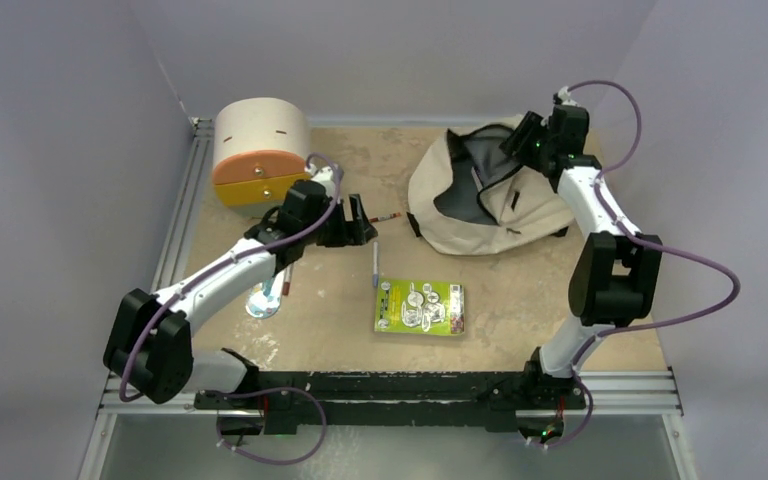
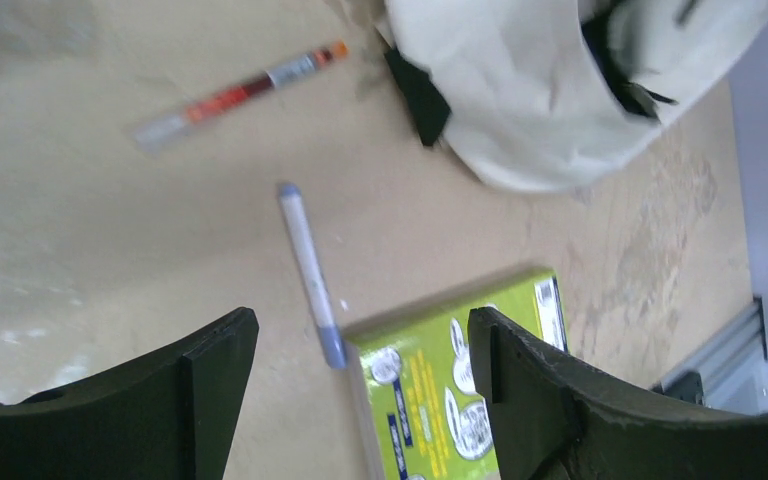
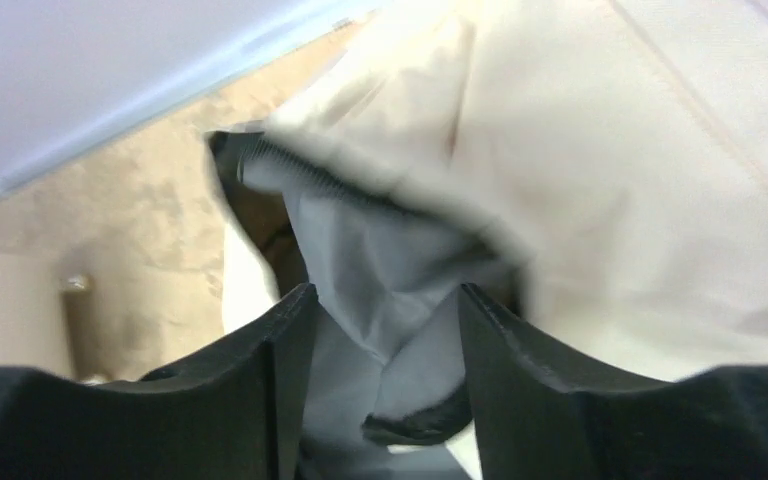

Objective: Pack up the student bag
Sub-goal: Pick up the book from the center of the board.

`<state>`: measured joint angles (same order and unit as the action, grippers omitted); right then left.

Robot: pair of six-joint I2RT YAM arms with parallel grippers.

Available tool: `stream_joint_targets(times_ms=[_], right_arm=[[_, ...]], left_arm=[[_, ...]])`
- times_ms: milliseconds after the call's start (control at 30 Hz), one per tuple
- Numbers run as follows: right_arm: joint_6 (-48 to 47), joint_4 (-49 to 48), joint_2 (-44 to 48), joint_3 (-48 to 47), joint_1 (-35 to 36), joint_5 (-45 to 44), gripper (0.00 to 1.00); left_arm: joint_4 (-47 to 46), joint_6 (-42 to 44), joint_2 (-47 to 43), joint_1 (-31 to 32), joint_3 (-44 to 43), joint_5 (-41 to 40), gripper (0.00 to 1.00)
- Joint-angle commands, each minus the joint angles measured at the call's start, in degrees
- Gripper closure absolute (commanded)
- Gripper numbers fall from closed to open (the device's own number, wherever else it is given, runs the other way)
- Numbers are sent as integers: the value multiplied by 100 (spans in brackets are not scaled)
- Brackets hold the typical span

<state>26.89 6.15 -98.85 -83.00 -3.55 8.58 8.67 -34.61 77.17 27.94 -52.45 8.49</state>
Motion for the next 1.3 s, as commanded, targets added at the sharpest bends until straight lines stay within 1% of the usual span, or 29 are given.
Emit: stream_joint_targets(times_ms=[0,100,200,267,333,400,467,533,633,667,733,800,933,1000,1100,1267], right_arm=[[97,-589,236,350,27,-438,38],[248,-412,614,450,21,-889,32],[414,-416,1063,600,21,-1389,26],[476,-346,1329,748,28,-1273,23],[457,-165,1533,879,105,-977,21],[410,204,1637,980,392,-941,20],[489,491,1765,1187,944,-1093,19],[759,596,1944,1569,1474,-1134,19],[1179,722,2195,2250,2163,-1066,18],[1266,785,2267,2457,2330,-1053,17],[1419,935,2473,2828,2567,-1097,12],[1459,1063,2683,3207,2613,-1138,9],[1471,1281,2927,3753,2614,-916,9],[1496,1330,3043,4004,2614,-686,13],[1533,1438,3221,4289,2614,-594,17],[1535,1586,3230,4593,2610,-160,17]], left_arm=[[253,-370,-217,333,230,-103,22],[241,-660,-348,343,483,-28,21],[181,-720,-426,342,638,94,19],[191,-691,-423,342,681,192,18],[225,-645,-386,335,699,290,18],[286,-735,-333,330,703,368,18],[207,-757,-288,317,761,547,17],[-15,-758,-171,317,875,779,17],[-88,-793,11,332,930,1016,17],[-124,-816,37,339,974,1058,17],[-273,-893,10,356,1138,1071,17],[-504,-968,-50,369,1332,1097,17],[-777,-1117,-1,378,1537,1359,17],[-997,-1180,32,441,1565,1486,17],[-1044,-1294,35,560,1662,1517,17],[-1091,-1577,95,688,1814,1567,17]])
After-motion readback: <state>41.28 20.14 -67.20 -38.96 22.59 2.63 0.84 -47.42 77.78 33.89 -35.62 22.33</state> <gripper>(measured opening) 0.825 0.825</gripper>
